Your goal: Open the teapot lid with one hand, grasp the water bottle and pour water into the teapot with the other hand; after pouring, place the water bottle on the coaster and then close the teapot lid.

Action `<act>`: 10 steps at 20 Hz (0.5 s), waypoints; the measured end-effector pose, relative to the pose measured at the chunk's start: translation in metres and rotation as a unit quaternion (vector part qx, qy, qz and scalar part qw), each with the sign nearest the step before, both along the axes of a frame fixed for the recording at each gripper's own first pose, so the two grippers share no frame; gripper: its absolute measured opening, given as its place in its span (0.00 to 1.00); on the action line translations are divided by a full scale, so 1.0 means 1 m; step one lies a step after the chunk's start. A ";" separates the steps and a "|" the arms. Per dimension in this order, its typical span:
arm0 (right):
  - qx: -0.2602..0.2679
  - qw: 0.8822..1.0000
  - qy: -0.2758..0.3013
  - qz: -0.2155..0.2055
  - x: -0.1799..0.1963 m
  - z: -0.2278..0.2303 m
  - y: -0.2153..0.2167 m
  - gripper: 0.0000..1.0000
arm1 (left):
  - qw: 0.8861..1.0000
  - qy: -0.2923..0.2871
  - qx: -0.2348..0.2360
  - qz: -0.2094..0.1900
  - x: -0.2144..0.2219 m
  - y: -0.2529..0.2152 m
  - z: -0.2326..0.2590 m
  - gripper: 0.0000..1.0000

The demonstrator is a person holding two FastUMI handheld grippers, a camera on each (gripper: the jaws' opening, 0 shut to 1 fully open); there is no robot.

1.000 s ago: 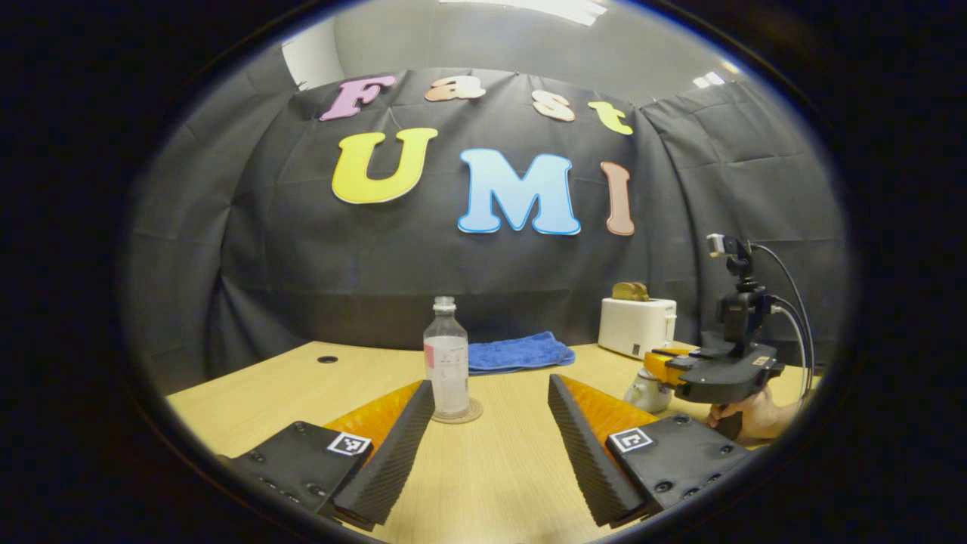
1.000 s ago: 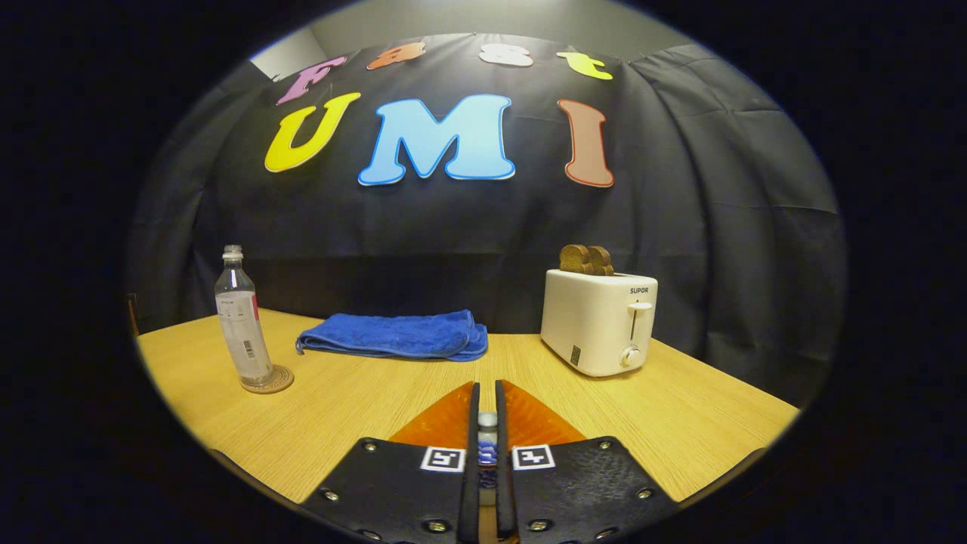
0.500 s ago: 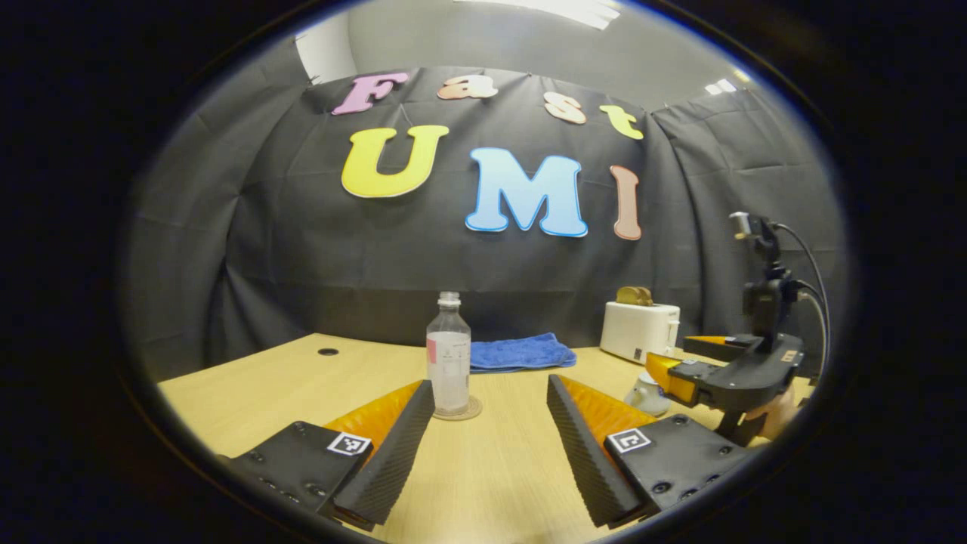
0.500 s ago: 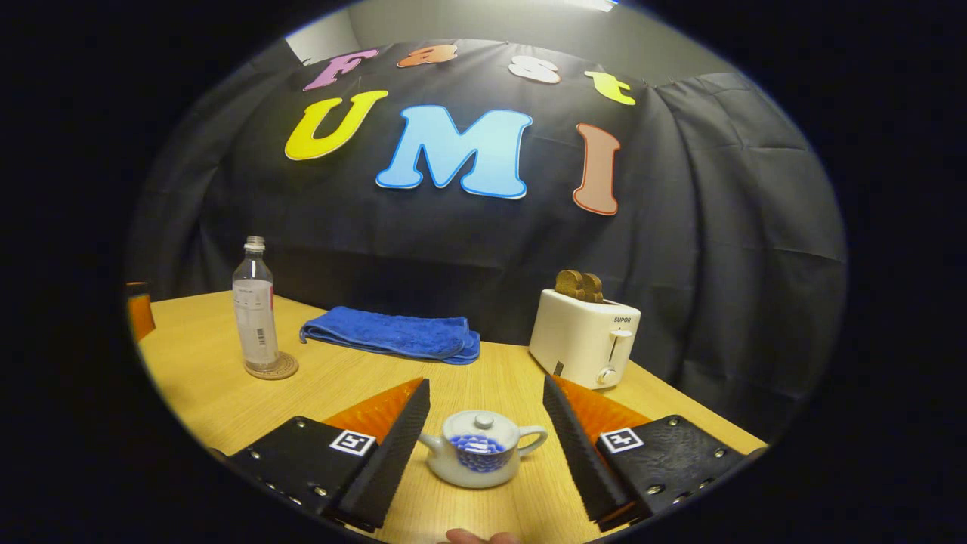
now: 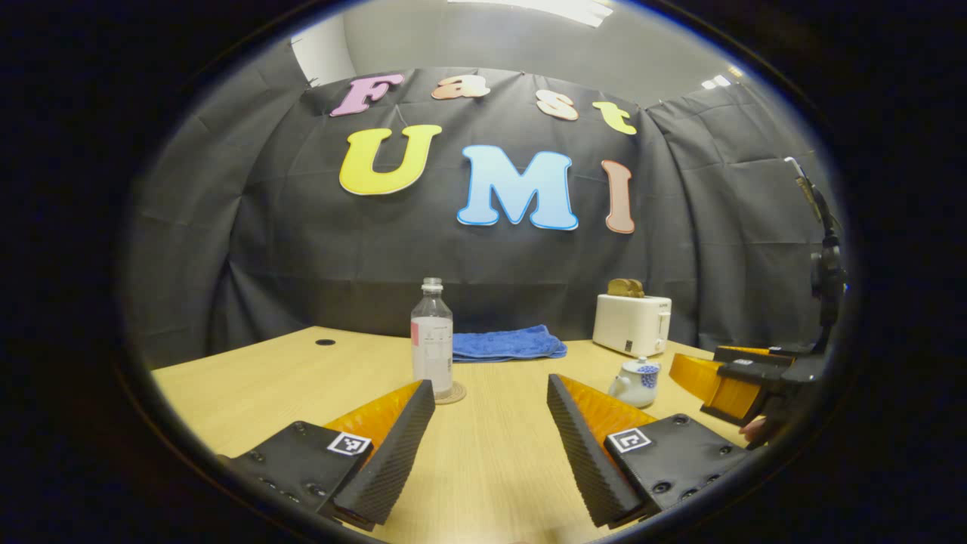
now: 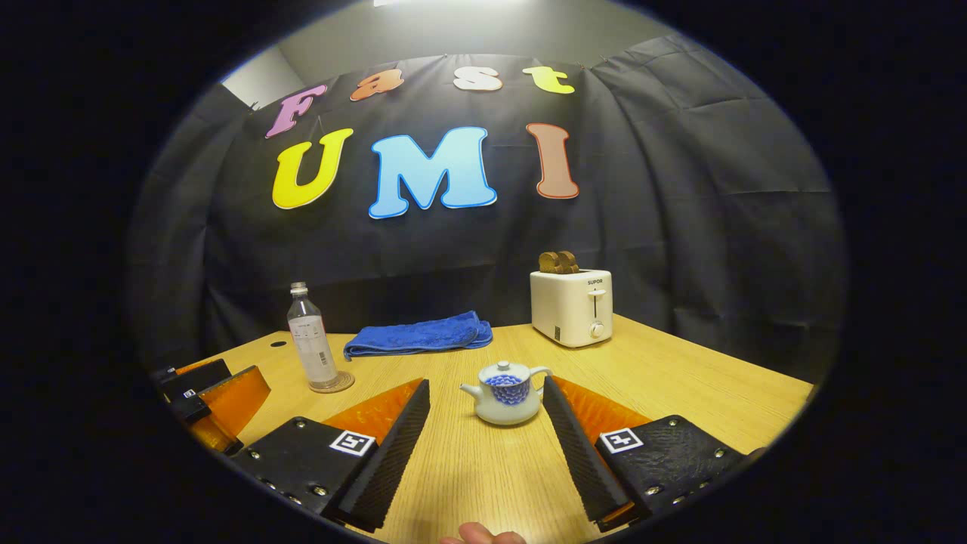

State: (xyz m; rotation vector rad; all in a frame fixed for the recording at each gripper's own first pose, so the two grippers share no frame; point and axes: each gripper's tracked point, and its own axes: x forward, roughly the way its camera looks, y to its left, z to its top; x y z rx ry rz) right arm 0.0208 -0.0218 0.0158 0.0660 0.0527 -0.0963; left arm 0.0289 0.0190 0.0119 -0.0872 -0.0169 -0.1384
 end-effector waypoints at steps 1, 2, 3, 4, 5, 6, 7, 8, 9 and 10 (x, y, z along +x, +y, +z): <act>0.001 1.000 0.003 0.006 -0.004 -0.005 0.004 0.93 | 1.000 -0.002 0.001 0.002 -0.003 -0.002 -0.001 1.00; 0.004 1.000 0.002 0.010 -0.008 -0.006 0.008 0.93 | 1.000 -0.001 0.004 0.002 -0.004 -0.004 -0.002 1.00; 0.003 1.000 -0.001 0.011 -0.011 -0.009 0.011 0.93 | 1.000 0.002 0.007 0.001 -0.007 -0.007 -0.007 1.00; 0.003 1.000 -0.001 0.012 -0.013 -0.012 0.014 0.93 | 1.000 0.006 0.010 0.003 -0.008 -0.010 -0.012 1.00; 0.002 1.000 0.001 0.015 -0.015 -0.020 0.018 0.93 | 1.000 0.009 0.011 0.005 -0.010 -0.011 -0.015 1.00; -0.011 1.000 -0.012 0.017 -0.016 -0.013 0.020 0.93 | 1.000 0.014 0.017 0.011 -0.013 -0.010 -0.015 1.00; -0.020 0.999 -0.026 0.014 -0.024 -0.012 0.021 0.93 | 1.000 0.000 0.021 0.023 -0.016 -0.006 -0.012 1.00; -0.030 0.999 -0.023 0.013 -0.024 -0.012 0.023 0.93 | 0.999 0.002 0.031 0.029 -0.017 -0.006 -0.013 1.00; -0.038 0.999 -0.024 0.018 -0.024 -0.014 0.026 0.93 | 0.999 0.006 0.042 0.034 -0.014 -0.008 -0.015 1.00; -0.034 0.999 -0.022 0.022 -0.022 -0.015 0.026 0.94 | 0.999 0.004 0.040 0.036 -0.013 -0.009 -0.014 1.00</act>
